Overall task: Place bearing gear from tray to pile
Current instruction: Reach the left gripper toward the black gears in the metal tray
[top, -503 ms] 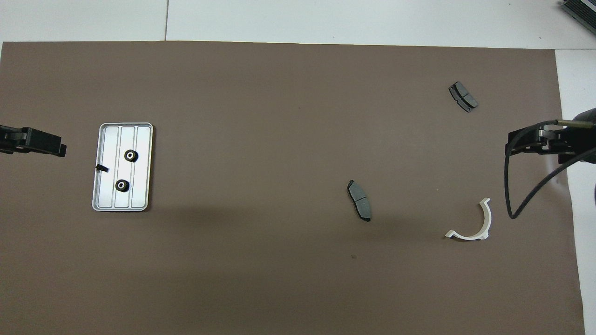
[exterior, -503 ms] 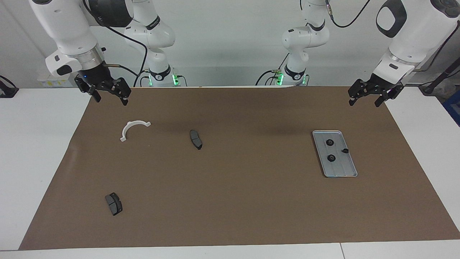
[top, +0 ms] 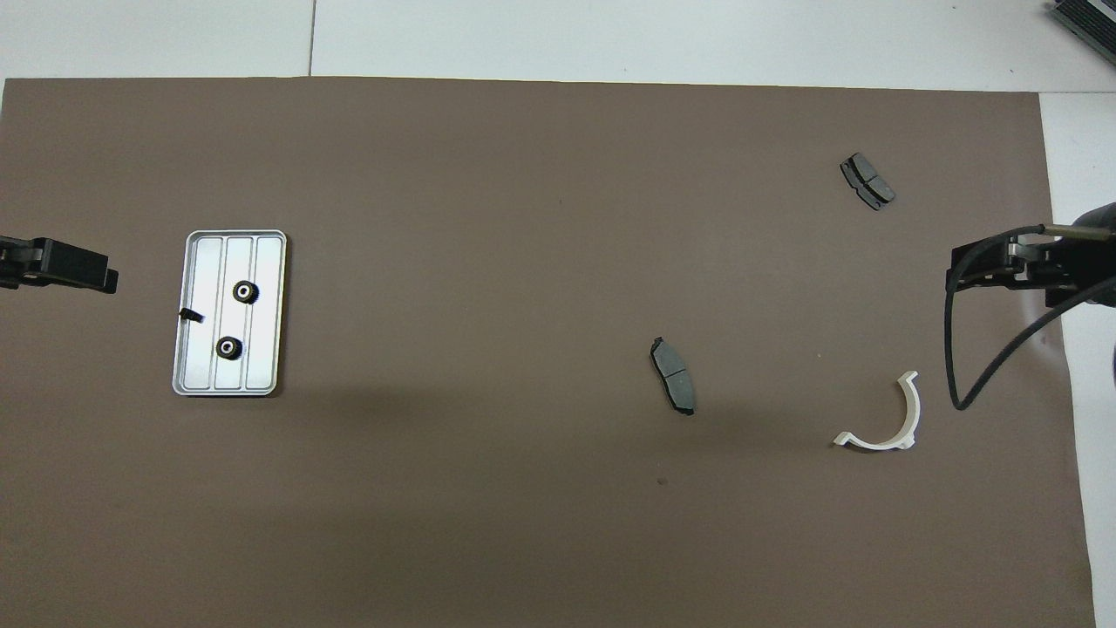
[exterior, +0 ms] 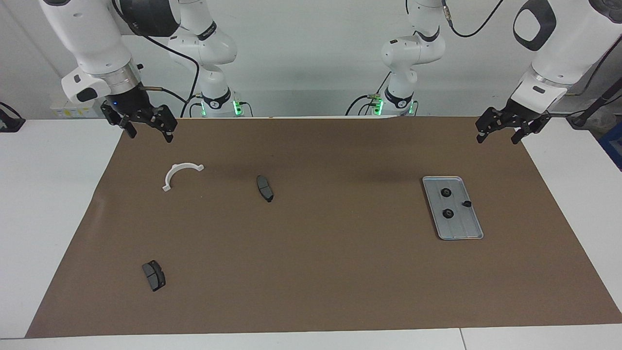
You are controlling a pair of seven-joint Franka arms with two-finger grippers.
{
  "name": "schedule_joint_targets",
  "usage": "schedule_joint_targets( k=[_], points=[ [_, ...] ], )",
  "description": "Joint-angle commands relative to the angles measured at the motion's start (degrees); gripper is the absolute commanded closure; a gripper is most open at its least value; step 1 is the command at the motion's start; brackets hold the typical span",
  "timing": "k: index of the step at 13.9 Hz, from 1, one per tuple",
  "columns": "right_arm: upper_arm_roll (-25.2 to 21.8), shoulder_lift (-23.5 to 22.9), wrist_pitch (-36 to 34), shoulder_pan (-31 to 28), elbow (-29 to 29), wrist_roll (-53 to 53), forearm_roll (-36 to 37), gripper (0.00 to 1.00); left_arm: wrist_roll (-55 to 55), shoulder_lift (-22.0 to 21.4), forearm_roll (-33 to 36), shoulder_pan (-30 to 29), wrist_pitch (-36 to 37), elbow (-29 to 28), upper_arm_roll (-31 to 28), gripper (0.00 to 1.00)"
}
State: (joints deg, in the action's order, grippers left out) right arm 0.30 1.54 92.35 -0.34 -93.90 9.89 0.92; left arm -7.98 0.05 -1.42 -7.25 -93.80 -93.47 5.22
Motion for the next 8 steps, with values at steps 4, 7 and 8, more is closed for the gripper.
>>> schedule_joint_targets(
  k=[4, 7, 8],
  points=[
    [0.40, 1.27, 0.02, -0.45, -1.28, -1.45, -0.40, 0.00, -0.28, -1.45, 0.36, -0.48, -1.74, -1.54, 0.14, 0.00],
    [0.40, 1.27, -0.06, -0.45, -1.28, -1.45, -0.40, 0.00, -0.11, -1.54, 0.36, -0.48, -1.91, -1.90, 0.14, 0.00],
    [0.40, 1.27, -0.06, -0.45, -1.28, -1.45, -0.40, 0.00, 0.07, -1.54, 0.36, -0.57, -2.44, -2.07, 0.14, 0.00]
  ],
)
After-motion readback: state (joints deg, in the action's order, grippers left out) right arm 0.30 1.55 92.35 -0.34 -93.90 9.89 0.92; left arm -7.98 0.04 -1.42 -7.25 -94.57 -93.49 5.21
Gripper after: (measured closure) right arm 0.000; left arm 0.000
